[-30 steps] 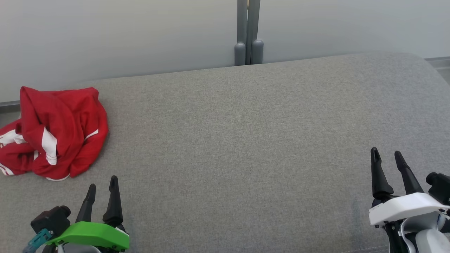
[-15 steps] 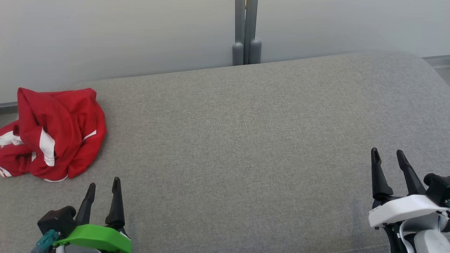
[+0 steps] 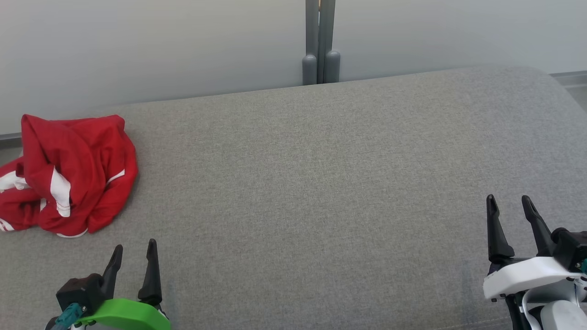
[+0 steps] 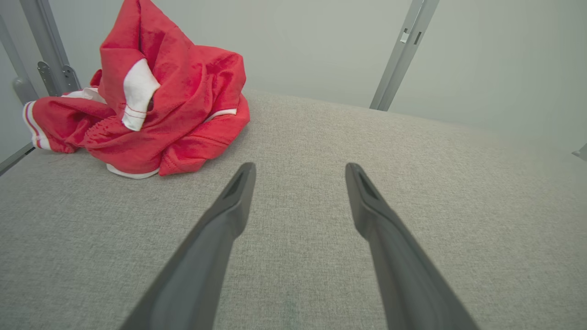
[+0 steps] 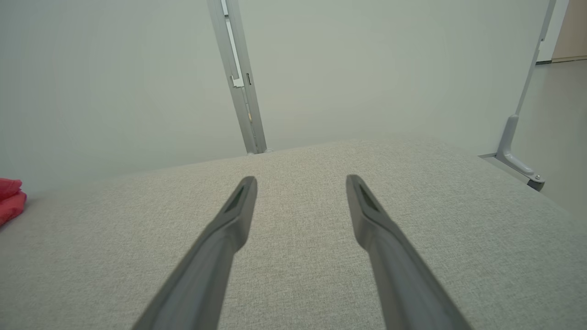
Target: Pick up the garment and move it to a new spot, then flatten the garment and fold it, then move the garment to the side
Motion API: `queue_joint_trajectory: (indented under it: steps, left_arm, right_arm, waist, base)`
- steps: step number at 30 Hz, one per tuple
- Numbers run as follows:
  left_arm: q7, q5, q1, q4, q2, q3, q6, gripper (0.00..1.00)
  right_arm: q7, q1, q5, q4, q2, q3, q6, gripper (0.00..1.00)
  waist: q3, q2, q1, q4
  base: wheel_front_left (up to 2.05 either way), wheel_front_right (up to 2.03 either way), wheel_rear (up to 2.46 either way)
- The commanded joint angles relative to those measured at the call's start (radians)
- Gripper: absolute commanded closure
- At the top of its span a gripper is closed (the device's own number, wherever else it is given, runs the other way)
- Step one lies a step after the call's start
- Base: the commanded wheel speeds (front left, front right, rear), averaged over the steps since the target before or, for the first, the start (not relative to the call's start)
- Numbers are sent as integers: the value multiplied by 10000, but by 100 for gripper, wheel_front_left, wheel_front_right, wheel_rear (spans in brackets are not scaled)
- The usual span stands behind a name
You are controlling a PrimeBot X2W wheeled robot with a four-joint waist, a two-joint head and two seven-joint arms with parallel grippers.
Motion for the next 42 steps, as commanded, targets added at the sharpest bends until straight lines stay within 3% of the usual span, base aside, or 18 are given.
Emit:
queue_joint_trajectory:
  steps: [1, 25, 42]
  left_arm:
    - [-103, 281, 41, 27, 89, 25, -40, 0]
    - [-527, 1572, 138, 337, 151, 29, -42, 0]
    - [-520, 1146, -51, 699, 231, -134, -42, 0]
  right_arm:
    - [-116, 8, -298, -1, -38, -24, 2, 0]
    - [-545, 121, -1906, -39, -137, -47, 2, 0]
    - [-543, 127, -1735, 129, -146, -26, 2, 0]
  waist:
    - [8, 0, -1, 4]
    - [-27, 0, -1, -11]
    - [-72, 0, -1, 84]
  base:
    - [0, 0, 0]
    - [0, 0, 0]
    - [0, 0, 0]
